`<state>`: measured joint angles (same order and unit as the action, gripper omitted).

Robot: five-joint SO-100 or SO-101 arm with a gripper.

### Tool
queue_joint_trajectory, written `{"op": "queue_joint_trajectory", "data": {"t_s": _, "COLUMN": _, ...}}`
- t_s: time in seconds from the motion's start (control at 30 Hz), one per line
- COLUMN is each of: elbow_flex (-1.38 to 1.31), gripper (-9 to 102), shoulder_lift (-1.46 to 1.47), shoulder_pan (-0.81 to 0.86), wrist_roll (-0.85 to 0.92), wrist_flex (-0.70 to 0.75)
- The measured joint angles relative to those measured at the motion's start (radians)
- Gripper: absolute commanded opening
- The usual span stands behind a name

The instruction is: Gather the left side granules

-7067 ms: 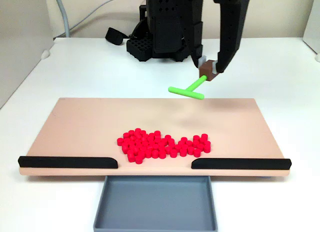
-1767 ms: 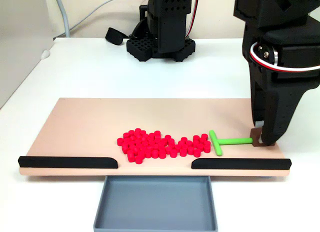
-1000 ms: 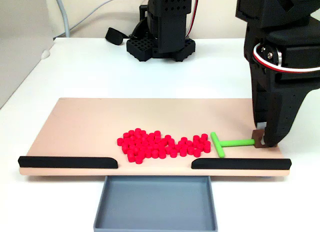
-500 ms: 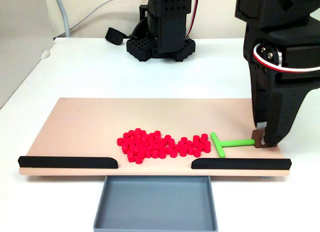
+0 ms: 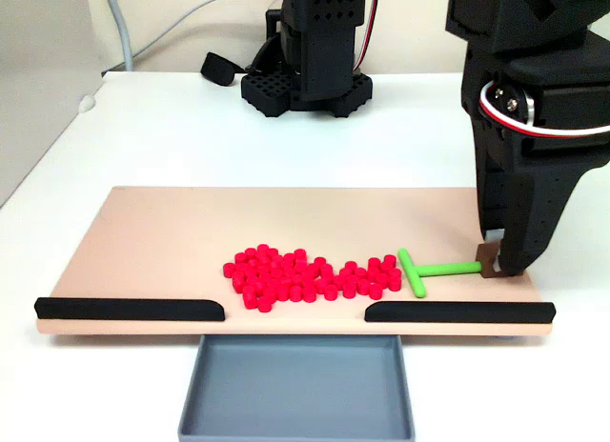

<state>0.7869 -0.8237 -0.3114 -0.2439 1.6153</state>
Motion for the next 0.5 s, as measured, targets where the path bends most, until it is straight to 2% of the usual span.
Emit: {"op": "queue_joint_trajectory", "data": {"t_s": 0.5, "elbow_flex": 0.041, "gripper": 0, "shoulder_lift": -0.026, "shoulder_pan": 0.012, "wrist_roll": 0.000, "wrist_flex": 0.000}}
